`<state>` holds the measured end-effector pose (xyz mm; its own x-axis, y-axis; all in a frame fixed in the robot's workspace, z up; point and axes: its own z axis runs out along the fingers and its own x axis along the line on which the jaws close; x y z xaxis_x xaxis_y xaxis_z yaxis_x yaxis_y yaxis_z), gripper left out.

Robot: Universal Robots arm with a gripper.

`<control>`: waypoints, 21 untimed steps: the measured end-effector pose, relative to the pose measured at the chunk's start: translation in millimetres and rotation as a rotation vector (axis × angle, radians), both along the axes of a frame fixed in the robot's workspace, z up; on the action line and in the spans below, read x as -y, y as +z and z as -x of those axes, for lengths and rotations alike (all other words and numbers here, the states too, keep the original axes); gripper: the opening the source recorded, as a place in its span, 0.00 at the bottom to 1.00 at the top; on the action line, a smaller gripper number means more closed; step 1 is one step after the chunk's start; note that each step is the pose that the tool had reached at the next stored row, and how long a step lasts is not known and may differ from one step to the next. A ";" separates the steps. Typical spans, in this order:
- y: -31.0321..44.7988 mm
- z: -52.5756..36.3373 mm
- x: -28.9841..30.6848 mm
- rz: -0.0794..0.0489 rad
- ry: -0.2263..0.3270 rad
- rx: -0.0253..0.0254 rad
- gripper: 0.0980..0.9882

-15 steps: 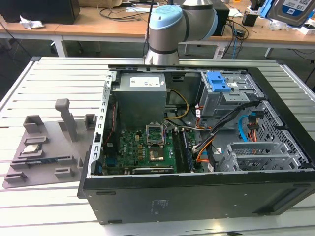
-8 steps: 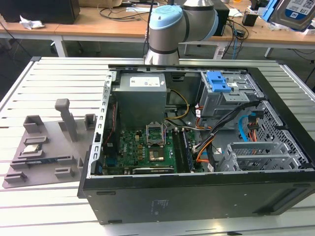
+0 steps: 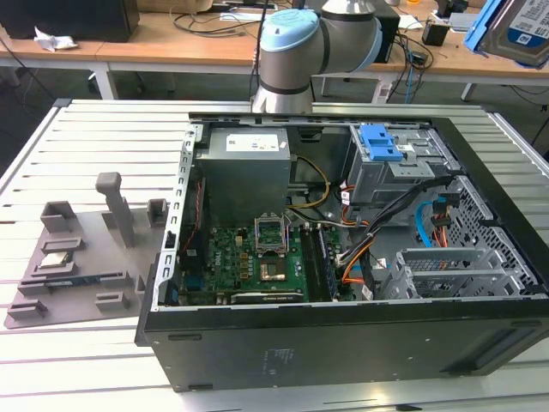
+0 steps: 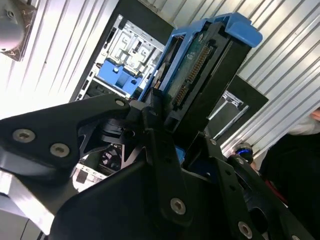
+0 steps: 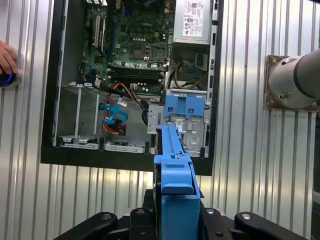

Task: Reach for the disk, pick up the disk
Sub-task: 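Pick up the disk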

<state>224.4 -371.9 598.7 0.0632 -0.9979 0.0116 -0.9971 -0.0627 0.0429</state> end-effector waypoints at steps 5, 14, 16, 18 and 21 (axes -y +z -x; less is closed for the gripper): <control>-2.5 2.6 18.0 0.000 0.000 0.0000 0.30; -6.5 5.0 39.8 0.000 0.000 0.0000 0.30; -7.5 5.4 44.5 0.000 0.000 0.0000 0.30; -9.1 6.0 51.2 0.000 0.000 0.0000 0.30; -11.2 6.8 60.3 0.000 0.000 0.0000 0.30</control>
